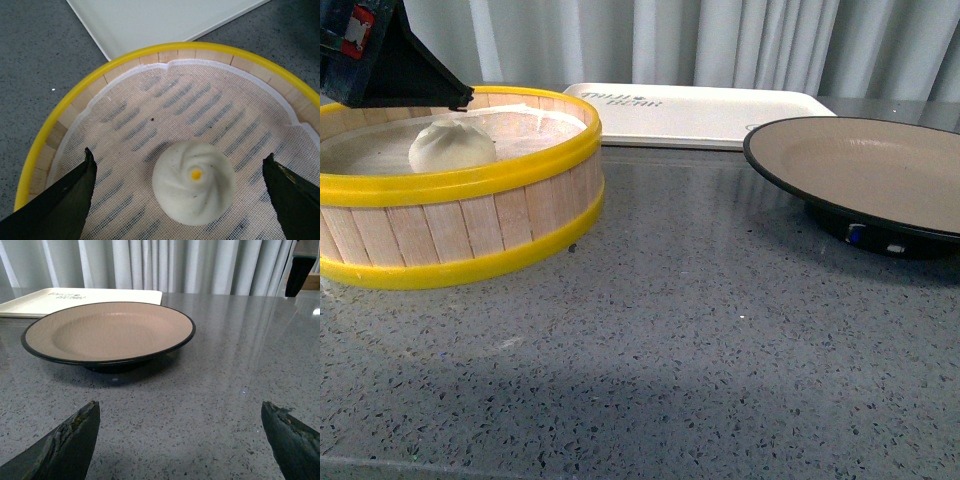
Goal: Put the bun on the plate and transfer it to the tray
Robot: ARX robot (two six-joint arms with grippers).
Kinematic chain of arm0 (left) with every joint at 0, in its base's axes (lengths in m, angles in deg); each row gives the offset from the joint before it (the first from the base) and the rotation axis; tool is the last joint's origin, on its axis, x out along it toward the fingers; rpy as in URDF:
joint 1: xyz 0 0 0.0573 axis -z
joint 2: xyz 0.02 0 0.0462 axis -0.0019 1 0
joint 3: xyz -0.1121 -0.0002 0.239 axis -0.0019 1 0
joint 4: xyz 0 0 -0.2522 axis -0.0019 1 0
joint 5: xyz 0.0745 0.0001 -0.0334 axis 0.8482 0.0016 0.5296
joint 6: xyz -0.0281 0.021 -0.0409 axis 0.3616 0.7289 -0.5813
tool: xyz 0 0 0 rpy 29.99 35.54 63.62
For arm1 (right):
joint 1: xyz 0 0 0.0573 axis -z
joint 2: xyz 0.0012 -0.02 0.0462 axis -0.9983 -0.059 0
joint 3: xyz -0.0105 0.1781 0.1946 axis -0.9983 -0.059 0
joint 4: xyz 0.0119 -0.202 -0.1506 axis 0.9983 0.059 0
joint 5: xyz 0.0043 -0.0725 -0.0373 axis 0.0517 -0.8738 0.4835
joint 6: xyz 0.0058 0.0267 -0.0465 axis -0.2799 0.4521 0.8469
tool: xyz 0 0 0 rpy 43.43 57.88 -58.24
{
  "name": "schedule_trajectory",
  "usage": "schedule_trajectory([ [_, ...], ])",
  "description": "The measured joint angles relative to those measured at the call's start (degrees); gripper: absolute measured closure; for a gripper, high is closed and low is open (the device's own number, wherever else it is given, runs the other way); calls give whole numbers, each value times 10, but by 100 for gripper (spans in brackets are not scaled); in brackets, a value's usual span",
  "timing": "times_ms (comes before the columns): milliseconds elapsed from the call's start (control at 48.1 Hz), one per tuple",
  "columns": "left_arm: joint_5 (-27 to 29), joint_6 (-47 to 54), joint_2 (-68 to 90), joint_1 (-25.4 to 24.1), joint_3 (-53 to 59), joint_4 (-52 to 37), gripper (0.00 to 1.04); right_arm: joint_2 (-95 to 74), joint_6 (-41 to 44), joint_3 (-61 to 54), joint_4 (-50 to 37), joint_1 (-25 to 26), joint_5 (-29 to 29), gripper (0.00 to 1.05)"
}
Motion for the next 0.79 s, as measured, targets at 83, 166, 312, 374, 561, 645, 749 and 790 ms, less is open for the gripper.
schedule_trajectory([
  [83, 0, 2, 0, 1, 2, 0, 7, 0, 0, 0, 0, 0, 0, 8],
  [166, 0, 2, 0, 3, 2, 0, 7, 0, 0, 0, 0, 0, 0, 8],
  [312, 8, 2, 0, 5, 3, -1, 7, 0, 0, 0, 0, 0, 0, 8],
  [374, 9, 2, 1, 5, 5, -2, 7, 0, 0, 0, 0, 0, 0, 8],
  [561, 9, -2, 6, 10, 7, -3, 7, 0, 0, 0, 0, 0, 0, 8],
  [645, 8, -6, 8, 14, 9, -3, 7, 0, 0, 0, 0, 0, 0, 8],
  [749, 10, -7, 8, 16, 10, -3, 7, 0, 0, 0, 0, 0, 0, 8],
  [790, 10, -7, 8, 16, 10, -3, 7, 0, 0, 0, 0, 0, 0, 8],
])
